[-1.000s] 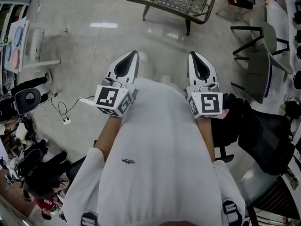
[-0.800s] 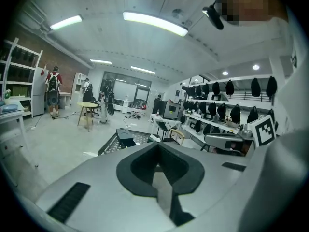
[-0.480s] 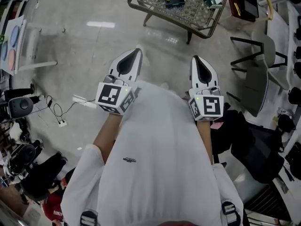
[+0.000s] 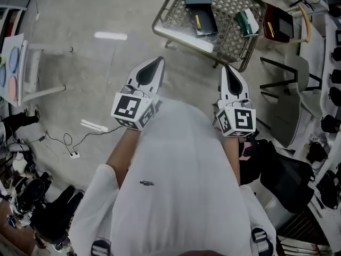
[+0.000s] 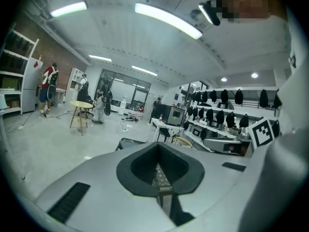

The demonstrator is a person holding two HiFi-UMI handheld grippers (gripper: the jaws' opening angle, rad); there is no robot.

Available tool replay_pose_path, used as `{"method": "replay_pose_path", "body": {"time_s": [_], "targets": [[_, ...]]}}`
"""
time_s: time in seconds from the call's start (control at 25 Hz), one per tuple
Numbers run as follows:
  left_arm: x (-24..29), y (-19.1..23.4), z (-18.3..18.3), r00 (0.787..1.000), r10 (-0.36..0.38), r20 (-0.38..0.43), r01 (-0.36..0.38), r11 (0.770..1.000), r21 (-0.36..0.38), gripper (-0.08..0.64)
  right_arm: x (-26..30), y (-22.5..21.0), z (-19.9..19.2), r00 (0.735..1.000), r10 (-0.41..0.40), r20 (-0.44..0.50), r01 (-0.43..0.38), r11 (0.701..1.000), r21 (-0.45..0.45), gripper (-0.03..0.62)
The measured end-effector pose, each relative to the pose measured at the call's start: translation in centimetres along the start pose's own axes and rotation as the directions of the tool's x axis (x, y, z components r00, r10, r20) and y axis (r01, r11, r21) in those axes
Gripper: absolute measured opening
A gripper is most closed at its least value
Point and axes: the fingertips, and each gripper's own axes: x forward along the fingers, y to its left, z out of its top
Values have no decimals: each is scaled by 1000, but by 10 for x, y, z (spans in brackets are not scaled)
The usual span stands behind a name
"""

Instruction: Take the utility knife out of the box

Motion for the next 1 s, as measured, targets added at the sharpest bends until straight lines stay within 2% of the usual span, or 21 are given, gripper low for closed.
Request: {"method": "replay_pose_path", "body": {"time_s": [0.24, 0.44, 0.72, 0.88, 1.0], "targets": [[30, 67, 41, 998, -52, 21, 52, 999, -4, 0, 81, 18, 35, 999, -45, 14, 46, 998, -53, 0], [54, 106, 52, 997, -70, 20, 71, 997, -29, 0, 120, 23, 48, 997, -71, 11, 72, 995, -69, 0], [84, 113, 57, 997, -74, -3, 74, 996, -39, 0, 142, -1, 47, 997, -80, -21, 79, 995, -65, 0], [96, 113, 65, 999, -35, -1, 35, 999, -26, 0, 156, -20, 47, 999, -48, -17, 48, 999, -17, 0], [98, 123, 76, 1000, 1, 8, 0, 999, -33, 0, 171, -22, 51, 1000, -17, -23, 16, 1000, -23, 0]]}}
